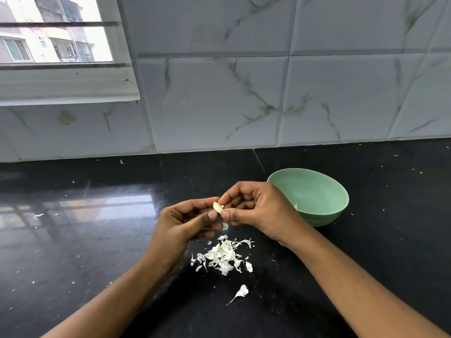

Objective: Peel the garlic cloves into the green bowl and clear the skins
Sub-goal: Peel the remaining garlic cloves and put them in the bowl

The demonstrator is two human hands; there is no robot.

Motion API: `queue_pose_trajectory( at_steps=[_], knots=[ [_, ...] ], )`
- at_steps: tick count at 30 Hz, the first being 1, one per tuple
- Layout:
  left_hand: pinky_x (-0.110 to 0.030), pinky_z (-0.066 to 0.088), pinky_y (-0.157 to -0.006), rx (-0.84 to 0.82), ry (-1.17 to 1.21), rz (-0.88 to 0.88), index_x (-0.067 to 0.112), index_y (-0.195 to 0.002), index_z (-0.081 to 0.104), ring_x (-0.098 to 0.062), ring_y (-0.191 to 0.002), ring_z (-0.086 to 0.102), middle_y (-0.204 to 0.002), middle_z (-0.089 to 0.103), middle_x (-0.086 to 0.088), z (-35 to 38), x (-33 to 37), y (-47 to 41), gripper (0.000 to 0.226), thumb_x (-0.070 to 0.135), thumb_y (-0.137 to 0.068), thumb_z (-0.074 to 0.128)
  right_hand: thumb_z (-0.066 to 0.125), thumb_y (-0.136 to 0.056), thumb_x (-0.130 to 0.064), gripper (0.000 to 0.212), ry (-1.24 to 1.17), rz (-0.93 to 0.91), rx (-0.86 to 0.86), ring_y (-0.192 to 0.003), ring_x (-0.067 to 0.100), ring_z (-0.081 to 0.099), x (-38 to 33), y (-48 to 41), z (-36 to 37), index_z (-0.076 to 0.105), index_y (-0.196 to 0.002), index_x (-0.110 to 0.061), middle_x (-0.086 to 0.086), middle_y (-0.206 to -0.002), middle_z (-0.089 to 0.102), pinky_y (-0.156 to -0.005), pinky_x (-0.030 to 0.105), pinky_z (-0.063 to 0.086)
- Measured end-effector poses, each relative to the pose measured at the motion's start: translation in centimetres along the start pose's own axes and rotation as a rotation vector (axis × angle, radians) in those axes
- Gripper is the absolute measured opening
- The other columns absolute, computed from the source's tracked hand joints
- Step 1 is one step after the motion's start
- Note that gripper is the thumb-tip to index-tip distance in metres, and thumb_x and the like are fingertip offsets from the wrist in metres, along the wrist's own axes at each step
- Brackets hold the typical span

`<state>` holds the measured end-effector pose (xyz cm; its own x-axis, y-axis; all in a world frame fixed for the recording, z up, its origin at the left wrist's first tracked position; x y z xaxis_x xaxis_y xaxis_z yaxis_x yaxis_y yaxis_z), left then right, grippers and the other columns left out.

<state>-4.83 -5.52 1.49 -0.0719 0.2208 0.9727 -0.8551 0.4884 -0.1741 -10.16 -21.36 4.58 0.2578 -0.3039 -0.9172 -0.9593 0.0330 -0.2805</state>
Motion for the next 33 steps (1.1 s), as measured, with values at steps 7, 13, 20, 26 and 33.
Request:
queue_pose_trajectory(
  at_steps=[7, 13, 20, 26, 33],
  knots=[
    [-0.023, 0.056, -0.057, 0.070, -0.106, -0.015, 0.013, -0.082, 0.076, -0.016, -0.059, 0.068, -0.072, 0.073, -0.014, 0.1, 0.1, -0.1, 0.017, 0.016, -0.066, 0.071, 0.079, -0.074, -0.014, 0.014, 0.285, -0.138, 0.096, -0.067, 0.012, 0.065, 0.2, 0.2, 0.3, 0.070, -0.083, -0.018, -0.003, -0.073, 0.068, -0.068, 0.026, 0.057],
    [-0.021, 0.055, -0.053, 0.085, -0.084, -0.130, 0.008, -0.071, 0.075, -0.014, -0.057, 0.068, -0.069, 0.072, -0.013, 0.1, -0.1, -0.2, 0.009, 0.008, -0.076, 0.067, 0.077, -0.076, -0.013, 0.014, 0.391, -0.192, 0.092, -0.067, 0.009, 0.063, 0.5, 0.2, 0.7, 0.068, -0.087, -0.016, -0.005, -0.072, 0.065, -0.064, 0.018, 0.053],
    [-0.022, 0.055, -0.053, 0.106, -0.094, -0.169, 0.010, -0.067, 0.074, -0.015, -0.057, 0.068, -0.067, 0.071, -0.013, 0.1, -0.1, -0.2, 0.025, 0.000, -0.085, 0.061, 0.077, -0.074, -0.010, 0.018, 0.364, -0.172, 0.083, -0.068, 0.012, 0.064, 0.9, 0.1, 0.9, 0.068, -0.089, -0.014, -0.002, -0.073, 0.067, -0.066, 0.023, 0.055],
    [-0.027, 0.054, -0.056, 0.114, -0.047, -0.260, 0.012, -0.065, 0.073, -0.017, -0.060, 0.068, -0.071, 0.071, -0.012, 0.4, -0.1, -0.3, 0.032, 0.005, -0.090, 0.054, 0.077, -0.073, -0.006, 0.020, 0.319, -0.153, 0.055, -0.070, 0.014, 0.064, 1.2, -0.1, 0.9, 0.068, -0.090, -0.014, 0.000, -0.075, 0.067, -0.068, 0.024, 0.055],
    [-0.026, 0.052, -0.050, 0.123, 0.026, -0.306, 0.011, -0.075, 0.071, -0.013, -0.056, 0.065, -0.072, 0.068, -0.009, 0.5, -0.3, -0.1, 0.024, 0.006, -0.090, 0.054, 0.076, -0.074, -0.007, 0.020, 0.343, -0.196, 0.053, -0.074, 0.014, 0.063, 1.2, 0.0, 1.1, 0.066, -0.091, -0.014, -0.002, -0.076, 0.066, -0.068, 0.030, 0.055]
  ],
)
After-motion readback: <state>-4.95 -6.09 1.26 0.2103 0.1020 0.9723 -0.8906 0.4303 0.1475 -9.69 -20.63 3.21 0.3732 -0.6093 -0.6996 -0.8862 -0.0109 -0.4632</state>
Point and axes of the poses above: each hand's wrist, its own y-axis away from the middle knuckle, its own z-axis out of the palm, x = y × z, the point moved 2 cm from there along -y, towards the middle knuckle
